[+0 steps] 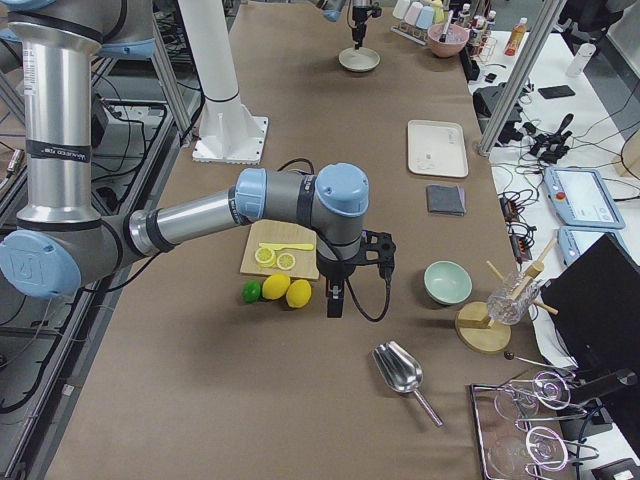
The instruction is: Place red cherry on plate
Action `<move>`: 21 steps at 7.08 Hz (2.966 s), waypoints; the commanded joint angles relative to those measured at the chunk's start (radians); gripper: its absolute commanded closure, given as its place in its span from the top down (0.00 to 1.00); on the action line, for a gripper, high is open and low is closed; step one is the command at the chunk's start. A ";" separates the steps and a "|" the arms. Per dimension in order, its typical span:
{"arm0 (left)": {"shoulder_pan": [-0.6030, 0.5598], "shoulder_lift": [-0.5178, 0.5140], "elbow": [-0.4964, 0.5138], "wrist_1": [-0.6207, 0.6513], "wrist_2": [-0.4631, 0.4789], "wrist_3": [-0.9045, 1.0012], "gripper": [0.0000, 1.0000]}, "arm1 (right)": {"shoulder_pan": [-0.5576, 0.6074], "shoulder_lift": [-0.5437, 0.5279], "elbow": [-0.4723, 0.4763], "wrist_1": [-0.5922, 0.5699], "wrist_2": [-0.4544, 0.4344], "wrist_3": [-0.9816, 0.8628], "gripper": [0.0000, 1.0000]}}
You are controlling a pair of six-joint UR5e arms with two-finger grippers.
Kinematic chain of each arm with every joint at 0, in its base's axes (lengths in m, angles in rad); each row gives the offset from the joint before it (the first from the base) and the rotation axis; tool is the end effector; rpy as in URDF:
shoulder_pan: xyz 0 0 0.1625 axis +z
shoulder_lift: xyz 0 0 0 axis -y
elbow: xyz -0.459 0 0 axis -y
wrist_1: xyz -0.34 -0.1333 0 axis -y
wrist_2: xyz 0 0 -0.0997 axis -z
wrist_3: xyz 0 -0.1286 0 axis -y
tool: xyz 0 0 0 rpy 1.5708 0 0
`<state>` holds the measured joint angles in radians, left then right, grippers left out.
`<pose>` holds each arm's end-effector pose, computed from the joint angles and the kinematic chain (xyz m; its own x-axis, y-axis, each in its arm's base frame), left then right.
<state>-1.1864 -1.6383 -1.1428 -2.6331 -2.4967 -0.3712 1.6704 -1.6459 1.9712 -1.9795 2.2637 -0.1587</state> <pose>0.1499 -0.4519 0.7351 0.4429 0.3990 -0.8029 -0.1349 0.9150 0.3803 0.0886 -0.3719 0.6185 0.7664 -0.0289 0.6417 0.0223 0.9996 0.0183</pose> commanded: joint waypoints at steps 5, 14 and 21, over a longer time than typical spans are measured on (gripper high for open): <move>0.047 0.015 -0.012 -0.079 0.041 -0.078 0.00 | 0.003 -0.002 0.006 -0.002 0.000 0.001 1.00; 0.007 -0.174 -0.282 0.117 -0.285 -0.591 0.00 | 0.023 -0.009 0.008 -0.005 -0.007 -0.001 1.00; 0.466 -0.503 -0.334 0.391 0.241 -0.793 0.00 | 0.081 -0.028 -0.009 -0.013 -0.023 0.001 1.00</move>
<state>-0.7859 -2.1056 -1.4595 -2.3071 -2.3457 -1.1643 1.7470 -1.6719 1.9648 -1.9912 2.2448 -0.1584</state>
